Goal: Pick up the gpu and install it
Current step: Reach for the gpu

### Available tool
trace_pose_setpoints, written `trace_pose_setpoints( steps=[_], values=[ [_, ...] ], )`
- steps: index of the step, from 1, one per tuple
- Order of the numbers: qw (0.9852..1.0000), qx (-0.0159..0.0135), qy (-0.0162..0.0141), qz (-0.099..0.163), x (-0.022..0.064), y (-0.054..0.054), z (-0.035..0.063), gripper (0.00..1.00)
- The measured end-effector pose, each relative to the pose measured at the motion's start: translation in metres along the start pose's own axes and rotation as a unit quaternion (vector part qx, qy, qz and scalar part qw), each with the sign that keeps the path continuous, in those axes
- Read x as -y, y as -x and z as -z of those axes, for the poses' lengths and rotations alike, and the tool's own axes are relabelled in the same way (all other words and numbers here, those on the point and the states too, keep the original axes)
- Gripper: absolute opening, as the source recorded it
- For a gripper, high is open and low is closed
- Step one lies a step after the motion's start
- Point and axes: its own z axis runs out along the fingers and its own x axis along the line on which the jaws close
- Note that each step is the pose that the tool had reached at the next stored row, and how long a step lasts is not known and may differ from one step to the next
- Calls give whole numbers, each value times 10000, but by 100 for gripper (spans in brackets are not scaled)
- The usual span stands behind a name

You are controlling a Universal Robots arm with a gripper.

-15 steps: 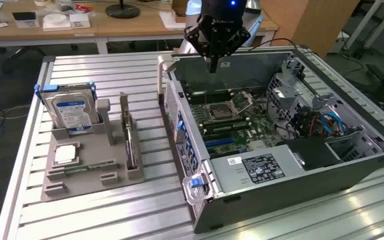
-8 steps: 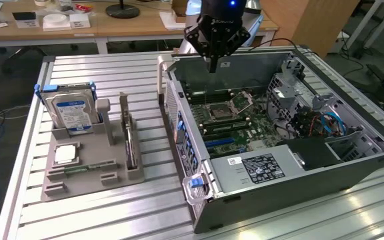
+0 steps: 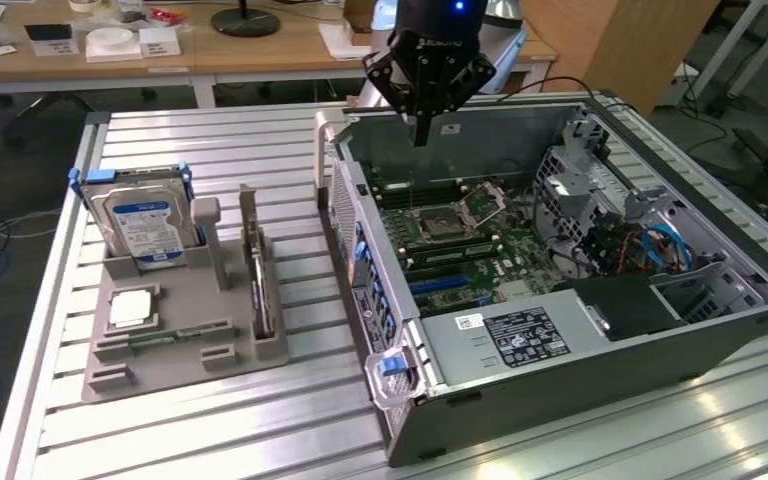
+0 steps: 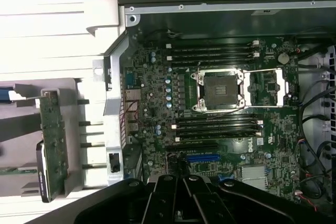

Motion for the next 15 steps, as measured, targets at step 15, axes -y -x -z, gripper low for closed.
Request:
trace_pose_setpoints(
  steps=[15],
  values=[
    [10000,0,0,0,10,-138,4,11]
  ],
)
